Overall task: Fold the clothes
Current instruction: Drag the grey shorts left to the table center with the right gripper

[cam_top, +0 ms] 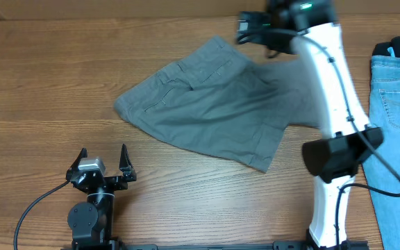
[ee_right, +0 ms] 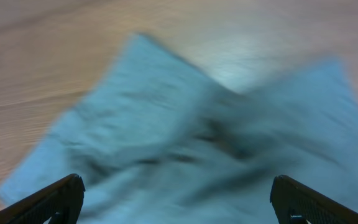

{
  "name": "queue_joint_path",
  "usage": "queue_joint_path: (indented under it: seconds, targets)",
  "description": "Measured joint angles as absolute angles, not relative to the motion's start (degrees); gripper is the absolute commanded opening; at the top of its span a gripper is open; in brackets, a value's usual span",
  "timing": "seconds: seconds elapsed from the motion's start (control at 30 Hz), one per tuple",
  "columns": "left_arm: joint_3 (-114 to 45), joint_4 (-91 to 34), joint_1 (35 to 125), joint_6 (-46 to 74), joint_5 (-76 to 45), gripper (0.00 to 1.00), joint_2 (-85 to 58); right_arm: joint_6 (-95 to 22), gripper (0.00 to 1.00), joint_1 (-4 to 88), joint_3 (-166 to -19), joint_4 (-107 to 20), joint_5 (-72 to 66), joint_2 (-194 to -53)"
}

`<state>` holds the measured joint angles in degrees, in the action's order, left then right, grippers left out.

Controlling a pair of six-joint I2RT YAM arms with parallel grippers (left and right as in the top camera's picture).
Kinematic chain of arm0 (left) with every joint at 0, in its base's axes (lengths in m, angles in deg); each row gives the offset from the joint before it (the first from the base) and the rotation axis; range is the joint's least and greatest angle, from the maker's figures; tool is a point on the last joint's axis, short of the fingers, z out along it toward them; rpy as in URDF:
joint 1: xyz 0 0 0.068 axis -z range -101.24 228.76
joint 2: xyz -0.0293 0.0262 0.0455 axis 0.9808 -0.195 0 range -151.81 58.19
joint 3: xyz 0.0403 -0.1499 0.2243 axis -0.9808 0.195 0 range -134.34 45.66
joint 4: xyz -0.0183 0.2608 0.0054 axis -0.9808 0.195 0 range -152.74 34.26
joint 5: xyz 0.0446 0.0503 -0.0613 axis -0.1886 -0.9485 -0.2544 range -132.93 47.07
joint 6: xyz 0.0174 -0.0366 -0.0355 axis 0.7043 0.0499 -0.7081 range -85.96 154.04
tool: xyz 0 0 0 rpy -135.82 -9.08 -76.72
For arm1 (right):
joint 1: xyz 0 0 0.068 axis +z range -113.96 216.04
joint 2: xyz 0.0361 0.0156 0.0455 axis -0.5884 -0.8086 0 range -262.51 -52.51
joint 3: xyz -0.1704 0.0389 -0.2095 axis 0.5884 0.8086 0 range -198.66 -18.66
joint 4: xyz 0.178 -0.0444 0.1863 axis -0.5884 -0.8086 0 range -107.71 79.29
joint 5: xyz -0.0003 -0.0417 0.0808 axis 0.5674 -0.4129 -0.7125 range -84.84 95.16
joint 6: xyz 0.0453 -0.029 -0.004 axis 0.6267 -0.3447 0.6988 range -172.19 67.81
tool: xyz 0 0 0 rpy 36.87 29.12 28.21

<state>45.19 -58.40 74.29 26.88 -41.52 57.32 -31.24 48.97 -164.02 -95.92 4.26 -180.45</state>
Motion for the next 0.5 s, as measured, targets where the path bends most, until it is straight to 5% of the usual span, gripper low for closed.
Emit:
queue_joint_path:
  seconds: [0.5]
  targets:
    - [45.19, -59.14, 74.29, 26.86, -41.91, 1.00, 57.32, -31.24, 1.00, 34.61, -163.39, -102.74, 2.86, -180.56]
